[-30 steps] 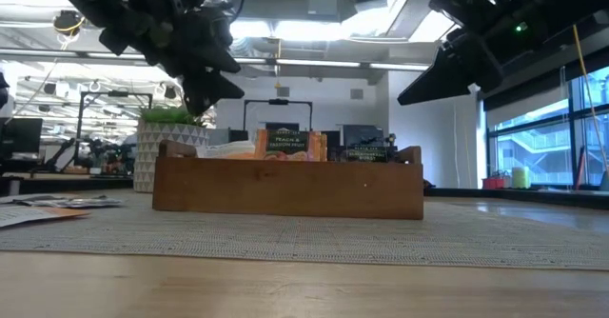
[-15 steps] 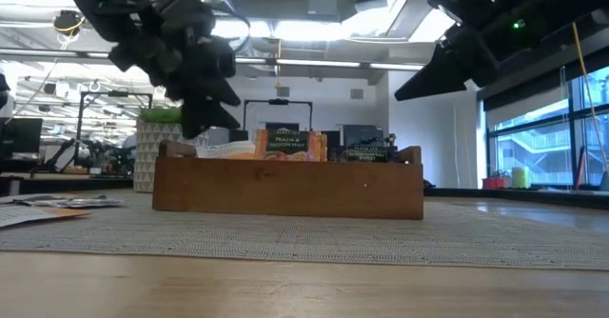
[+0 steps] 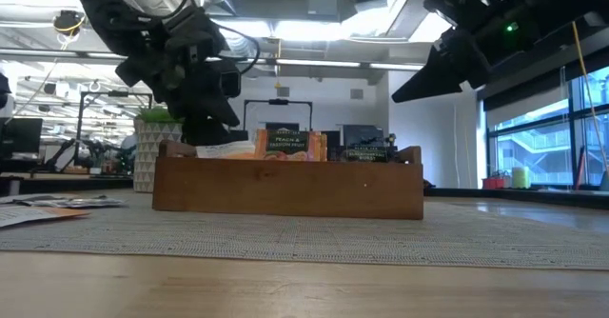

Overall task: Pick & Place Tea
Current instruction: Put the white tea bag into the left section of the wooden organizer

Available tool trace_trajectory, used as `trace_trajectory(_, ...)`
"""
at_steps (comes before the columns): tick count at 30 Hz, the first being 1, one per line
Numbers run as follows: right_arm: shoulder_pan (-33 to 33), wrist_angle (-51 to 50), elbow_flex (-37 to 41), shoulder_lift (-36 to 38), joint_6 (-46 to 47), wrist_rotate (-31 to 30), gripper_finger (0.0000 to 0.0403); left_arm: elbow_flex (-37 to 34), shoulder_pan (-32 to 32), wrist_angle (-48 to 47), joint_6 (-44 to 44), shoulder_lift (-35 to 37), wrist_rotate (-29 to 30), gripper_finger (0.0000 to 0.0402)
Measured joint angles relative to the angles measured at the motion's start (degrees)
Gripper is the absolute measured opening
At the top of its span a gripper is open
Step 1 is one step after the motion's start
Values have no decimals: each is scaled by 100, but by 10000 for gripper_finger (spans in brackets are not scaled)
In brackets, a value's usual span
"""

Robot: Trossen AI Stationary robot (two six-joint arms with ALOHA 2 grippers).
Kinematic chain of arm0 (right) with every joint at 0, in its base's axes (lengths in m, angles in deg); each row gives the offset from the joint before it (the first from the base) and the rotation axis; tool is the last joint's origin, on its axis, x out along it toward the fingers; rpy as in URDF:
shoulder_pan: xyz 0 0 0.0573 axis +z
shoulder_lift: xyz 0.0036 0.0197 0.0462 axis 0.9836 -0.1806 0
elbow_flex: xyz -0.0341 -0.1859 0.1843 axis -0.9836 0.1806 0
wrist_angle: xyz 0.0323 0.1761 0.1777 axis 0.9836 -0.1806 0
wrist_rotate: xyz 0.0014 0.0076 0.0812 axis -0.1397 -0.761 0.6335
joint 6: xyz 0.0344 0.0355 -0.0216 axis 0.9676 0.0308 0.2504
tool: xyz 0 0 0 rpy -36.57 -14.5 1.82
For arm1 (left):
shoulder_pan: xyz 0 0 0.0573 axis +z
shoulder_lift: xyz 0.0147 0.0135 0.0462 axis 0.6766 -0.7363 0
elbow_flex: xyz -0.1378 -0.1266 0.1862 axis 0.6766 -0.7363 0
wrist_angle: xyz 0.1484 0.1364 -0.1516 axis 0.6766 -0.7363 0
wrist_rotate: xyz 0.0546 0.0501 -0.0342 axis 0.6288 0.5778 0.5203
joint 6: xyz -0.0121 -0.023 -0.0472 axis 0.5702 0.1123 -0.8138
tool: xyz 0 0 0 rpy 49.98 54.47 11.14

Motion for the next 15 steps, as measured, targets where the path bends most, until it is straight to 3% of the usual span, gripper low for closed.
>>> trace_trajectory(6, 0, -19, 0, 0, -6, -2, 129, 0, -126, -6, 3, 0, 79, 177)
trace_trajectory(15, 0, -23, 0, 0, -7, -2, 129, 0, -152, -8, 51, 0, 110, 126)
